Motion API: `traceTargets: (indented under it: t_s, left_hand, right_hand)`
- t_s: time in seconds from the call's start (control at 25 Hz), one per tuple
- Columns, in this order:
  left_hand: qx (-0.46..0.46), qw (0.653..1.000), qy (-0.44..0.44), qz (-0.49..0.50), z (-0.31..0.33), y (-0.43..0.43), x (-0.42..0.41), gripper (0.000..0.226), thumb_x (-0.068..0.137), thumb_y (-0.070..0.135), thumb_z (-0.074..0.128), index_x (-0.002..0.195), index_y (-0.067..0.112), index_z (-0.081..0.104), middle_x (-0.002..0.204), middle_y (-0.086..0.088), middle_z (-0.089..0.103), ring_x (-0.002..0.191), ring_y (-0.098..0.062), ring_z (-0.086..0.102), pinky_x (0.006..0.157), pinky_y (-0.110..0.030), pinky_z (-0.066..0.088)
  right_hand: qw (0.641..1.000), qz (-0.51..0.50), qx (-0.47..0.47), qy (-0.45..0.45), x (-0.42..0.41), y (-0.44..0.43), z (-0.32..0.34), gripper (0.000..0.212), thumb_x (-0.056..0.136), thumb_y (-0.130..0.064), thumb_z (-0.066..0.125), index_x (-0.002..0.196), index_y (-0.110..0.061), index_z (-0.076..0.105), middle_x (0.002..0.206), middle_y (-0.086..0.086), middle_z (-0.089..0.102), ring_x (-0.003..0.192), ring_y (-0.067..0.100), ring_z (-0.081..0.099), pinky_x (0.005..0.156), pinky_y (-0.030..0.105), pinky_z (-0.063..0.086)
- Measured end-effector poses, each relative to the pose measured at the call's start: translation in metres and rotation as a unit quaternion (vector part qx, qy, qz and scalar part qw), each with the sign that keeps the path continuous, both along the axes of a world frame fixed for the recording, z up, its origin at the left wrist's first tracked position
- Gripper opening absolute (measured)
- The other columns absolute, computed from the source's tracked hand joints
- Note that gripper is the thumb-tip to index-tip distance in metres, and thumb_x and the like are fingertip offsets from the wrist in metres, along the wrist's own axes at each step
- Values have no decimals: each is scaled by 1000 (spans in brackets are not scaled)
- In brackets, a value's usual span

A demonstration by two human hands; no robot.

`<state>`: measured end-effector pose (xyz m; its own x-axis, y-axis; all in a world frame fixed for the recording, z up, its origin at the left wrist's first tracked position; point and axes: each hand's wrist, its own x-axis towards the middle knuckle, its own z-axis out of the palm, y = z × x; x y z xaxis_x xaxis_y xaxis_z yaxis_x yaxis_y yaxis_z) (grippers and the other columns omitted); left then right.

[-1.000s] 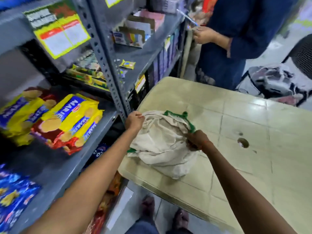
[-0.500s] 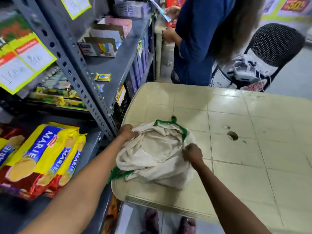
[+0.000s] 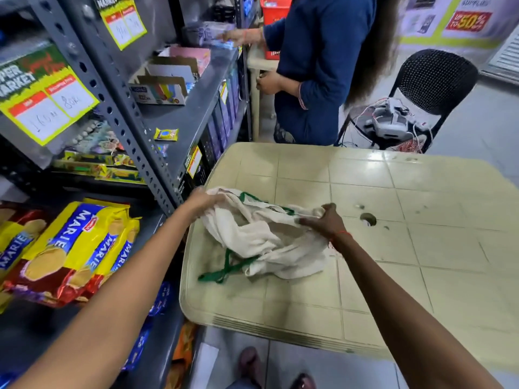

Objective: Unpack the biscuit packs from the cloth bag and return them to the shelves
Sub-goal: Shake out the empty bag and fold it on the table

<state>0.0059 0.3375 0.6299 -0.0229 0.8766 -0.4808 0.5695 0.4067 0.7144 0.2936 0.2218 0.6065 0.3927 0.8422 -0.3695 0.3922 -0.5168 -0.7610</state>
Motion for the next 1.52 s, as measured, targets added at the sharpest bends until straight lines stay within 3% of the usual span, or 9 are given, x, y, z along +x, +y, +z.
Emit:
traceTargets:
  t_s: [0.32,0.52,0.64,0.76,0.92,1.0,1.12,1.32,1.52]
  left_hand:
    - [136,900,410,-50,35,-39,2,29,88,7,56,116,-1,59,124,-25,60,115,-40,58,92,-43,49]
    - [42,985,161,-41,79,-53,6,18,88,15,59,94,0,64,91,-19,65,72,-29,63,59,-31,54]
    - [8,1000,-17,-5,115,-66,16,13,91,24,54,88,12,58,70,-4,59,55,-17,53,45,-19,47]
    - [79,996,-33,-29,139,-73,28,23,93,28,51,76,13,57,59,-3,60,47,-17,54,40,-17,43]
    - [207,971,117,7,157,-55,18,18,90,2,49,92,-8,64,88,-25,57,79,-28,60,64,-35,50]
    - [169,974,148,-19,172,-51,2,13,89,-5,48,82,-5,59,87,-27,53,82,-29,59,55,-37,52]
    - [76,973,209,-59,194,-48,-10,14,85,-12,45,83,0,53,75,-21,53,66,-30,55,54,-37,47]
    - [167,979,-81,83,245,-18,-2,27,92,-5,35,71,4,49,42,-16,59,41,-29,63,32,-35,50]
    - [358,902,-169,174,262,-1,6,37,89,2,34,116,4,60,122,-22,63,113,-37,60,93,-50,53]
  right_hand:
    - [887,57,-4,-458,67,-35,32,44,87,5,48,129,-6,43,135,25,41,122,41,44,79,47,52]
    - [994,-40,39,-99,95,-29,83,13,86,-5,54,77,-2,63,87,22,62,88,29,61,82,45,55]
    - [952,-142,87,256,94,-29,118,18,92,-6,41,82,-9,56,72,11,57,69,24,58,54,36,57]
    - [926,-98,118,345,82,-32,139,14,93,-14,46,90,-10,59,70,8,61,61,22,59,60,33,51]
    - [994,101,46,-4,91,-39,164,5,84,-5,64,86,-3,59,74,11,58,64,23,57,55,26,52]
    - [951,130,-31,-280,101,-44,174,20,83,-1,58,102,1,64,91,17,62,84,27,62,69,24,53]
    - [919,0,24,-393,117,-43,187,42,86,-1,52,128,-4,56,127,22,58,120,35,56,98,39,45]
    - [941,-212,217,-148,116,-17,223,32,84,-4,50,115,-6,57,123,23,60,117,39,56,99,42,46]
    - [842,-309,420,142,98,-5,249,30,82,5,35,82,-22,50,106,13,58,111,36,59,98,45,47]
